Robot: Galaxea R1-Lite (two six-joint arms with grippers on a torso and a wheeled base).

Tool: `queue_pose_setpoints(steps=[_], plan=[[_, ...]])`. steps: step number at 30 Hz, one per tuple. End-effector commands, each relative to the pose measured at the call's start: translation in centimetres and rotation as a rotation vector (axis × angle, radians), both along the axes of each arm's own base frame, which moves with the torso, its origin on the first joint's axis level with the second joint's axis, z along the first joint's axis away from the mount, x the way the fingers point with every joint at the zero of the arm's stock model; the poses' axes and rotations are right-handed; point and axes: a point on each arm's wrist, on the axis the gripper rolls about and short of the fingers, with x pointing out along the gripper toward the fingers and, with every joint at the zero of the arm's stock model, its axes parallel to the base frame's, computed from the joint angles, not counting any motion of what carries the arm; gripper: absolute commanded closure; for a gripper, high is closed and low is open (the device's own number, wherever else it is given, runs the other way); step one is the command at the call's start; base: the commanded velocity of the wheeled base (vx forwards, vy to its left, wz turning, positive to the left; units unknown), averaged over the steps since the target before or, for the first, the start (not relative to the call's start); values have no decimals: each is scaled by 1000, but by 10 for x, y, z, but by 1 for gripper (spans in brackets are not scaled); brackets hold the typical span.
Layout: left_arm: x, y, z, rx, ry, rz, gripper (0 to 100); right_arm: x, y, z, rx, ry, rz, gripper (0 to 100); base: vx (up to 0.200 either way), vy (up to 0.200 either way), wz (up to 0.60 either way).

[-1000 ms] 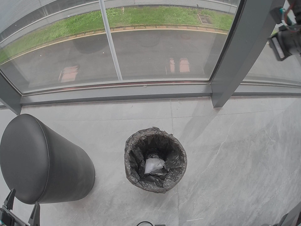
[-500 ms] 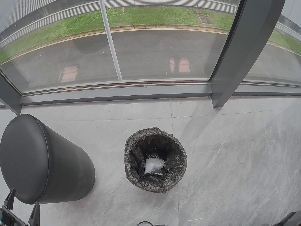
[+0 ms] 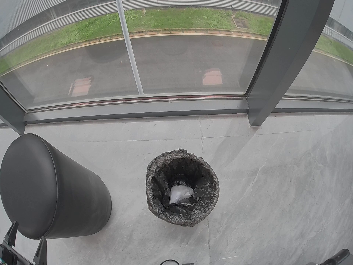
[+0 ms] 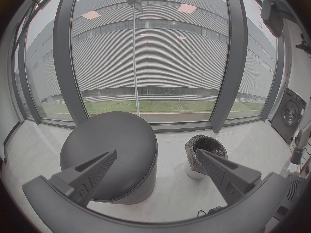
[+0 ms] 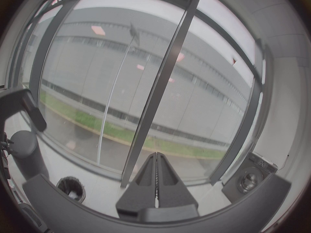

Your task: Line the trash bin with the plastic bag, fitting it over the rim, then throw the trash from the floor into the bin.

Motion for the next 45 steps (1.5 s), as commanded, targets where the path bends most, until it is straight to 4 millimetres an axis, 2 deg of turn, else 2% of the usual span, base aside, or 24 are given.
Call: queue_pose_setpoints(steps=[1,3,5,6,9,14,17,23,24,25,27,29,30,33,34,35,39,45], plan=[[0,0,-5,-2,2,0,0,-30,5,-69,-33,-206,-1,100,0,0,0],[0,0,-5,0,2,0,0,-14,4,-79,-37,-225,-3,100,0,0,0],[0,0,-5,-2,2,0,0,-11,3,-80,-38,-230,-3,100,0,0,0],[0,0,-5,0,2,0,0,5,2,-92,-45,-236,-7,100,0,0,0],[0,0,-5,0,2,0,0,14,-1,-101,-46,-219,4,100,0,0,0],[0,0,-5,-2,2,0,0,20,-18,-124,-72,-190,178,100,0,0,0],[0,0,-5,0,2,0,0,32,-17,-138,-59,-156,180,100,0,0,0],[0,0,-5,0,2,0,0,60,-17,-148,46,-147,233,100,0,0,0],[0,0,-5,0,2,0,0,60,-17,-148,46,-147,233,100,0,0,0],[0,0,-5,0,2,0,0,80,-17,-158,77,-120,246,100,0,0,0],[0,0,-5,0,2,0,0,92,-17,-165,82,-103,246,100,0,0,0],[0,0,-5,0,2,0,0,120,-17,-185,91,-75,247,100,0,0,0],[0,0,-5,0,2,0,0,123,-17,-188,92,-73,247,100,0,0,0],[0,0,-5,0,2,0,0,153,-17,-220,95,-35,245,100,0,0,0],[0,0,-5,0,2,0,0,153,-17,-220,95,-35,245,100,0,0,0],[0,0,-5,0,2,0,0,163,-17,-236,99,2,241,100,0,0,0],[0,0,-5,0,2,0,0,177,-17,-261,127,73,246,100,0,0,0],[0,0,-5,0,2,0,0,185,-17,-282,191,146,259,100,0,0,0]])
